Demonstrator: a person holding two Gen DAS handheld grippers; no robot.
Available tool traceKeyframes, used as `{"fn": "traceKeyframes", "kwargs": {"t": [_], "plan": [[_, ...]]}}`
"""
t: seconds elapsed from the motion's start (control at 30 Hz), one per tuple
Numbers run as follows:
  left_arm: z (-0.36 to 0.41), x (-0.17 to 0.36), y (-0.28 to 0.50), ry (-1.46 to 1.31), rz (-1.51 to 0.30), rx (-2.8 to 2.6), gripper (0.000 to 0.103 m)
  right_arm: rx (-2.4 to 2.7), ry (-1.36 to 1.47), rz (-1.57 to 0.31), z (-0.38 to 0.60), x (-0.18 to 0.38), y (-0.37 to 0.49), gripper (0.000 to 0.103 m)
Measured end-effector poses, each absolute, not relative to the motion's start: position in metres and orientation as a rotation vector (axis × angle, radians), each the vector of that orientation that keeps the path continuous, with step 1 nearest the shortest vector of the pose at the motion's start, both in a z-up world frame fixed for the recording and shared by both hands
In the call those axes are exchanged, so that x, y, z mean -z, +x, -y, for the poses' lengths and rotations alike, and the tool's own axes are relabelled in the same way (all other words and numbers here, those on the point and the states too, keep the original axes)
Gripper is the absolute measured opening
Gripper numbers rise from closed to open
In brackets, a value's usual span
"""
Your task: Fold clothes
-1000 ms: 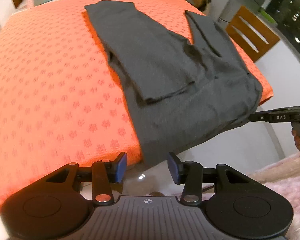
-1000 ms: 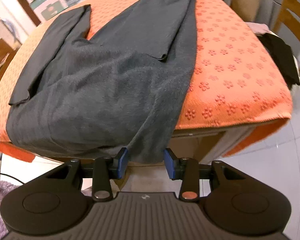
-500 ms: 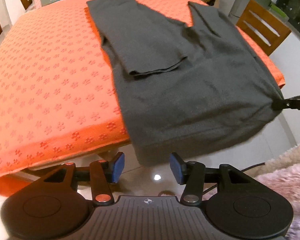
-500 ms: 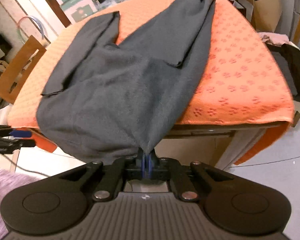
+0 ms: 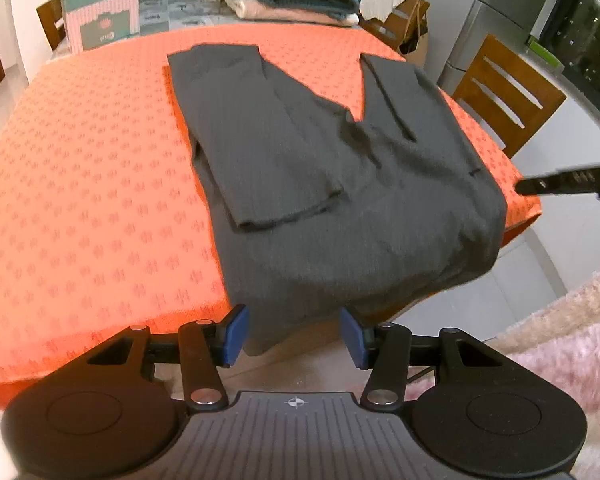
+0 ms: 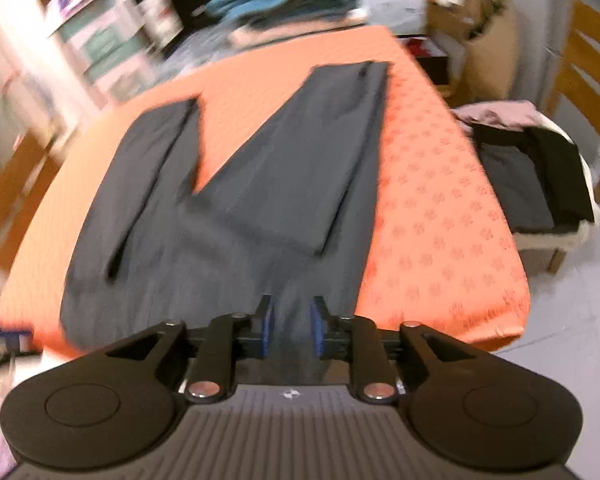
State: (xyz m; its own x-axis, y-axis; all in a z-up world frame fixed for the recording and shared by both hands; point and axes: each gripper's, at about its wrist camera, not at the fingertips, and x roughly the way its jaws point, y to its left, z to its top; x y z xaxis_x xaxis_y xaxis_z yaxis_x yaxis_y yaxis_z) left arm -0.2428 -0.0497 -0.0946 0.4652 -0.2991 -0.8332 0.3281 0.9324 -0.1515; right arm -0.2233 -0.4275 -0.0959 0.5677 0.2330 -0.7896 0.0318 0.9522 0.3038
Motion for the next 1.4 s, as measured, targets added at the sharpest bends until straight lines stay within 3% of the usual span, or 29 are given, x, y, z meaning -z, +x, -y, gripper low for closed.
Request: {"fn": "traceKeyframes", "kwargs": {"t": [0.13,0.33,0.37,0.4,0.8,1.1,1.3,1.4], "plan": [[0.044,0.086,-0.241,0.036,-0.999,0.368,0.054,-0.048,0.384,-0.939,0.437,0.111,-0.193,0.032],[0.027,0.083,-0.24,0.034,-1.001,0.338,0.054,-0.026,0.433,-0.974,0.436,0.144,-0.16,0.031],[0.024,0.083,-0.24,0.027,-1.004,0.33,0.054,-0.019,0.433,-0.973,0.435,0.146,-0.158,0.02],[0.022,0.084,-0.24,0.018,-1.007,0.322,0.054,-0.012,0.431,-0.971,0.434,0.149,-0.156,0.003],[0.024,0.106,-0.24,-0.054,-1.026,0.321,0.054,-0.099,0.504,-0.92,0.437,0.086,-0.188,0.002],[0.035,0.104,-0.229,-0.072,-1.002,0.354,0.054,-0.075,0.451,-1.033,0.439,0.096,-0.19,0.005],[0.046,0.089,-0.216,-0.036,-0.961,0.437,0.054,-0.044,0.388,-0.996,0.453,0.071,-0.191,0.006],[0.054,0.085,-0.2,0.015,-0.962,0.498,0.054,-0.003,0.366,-0.975,0.466,0.058,-0.188,0.014]]}}
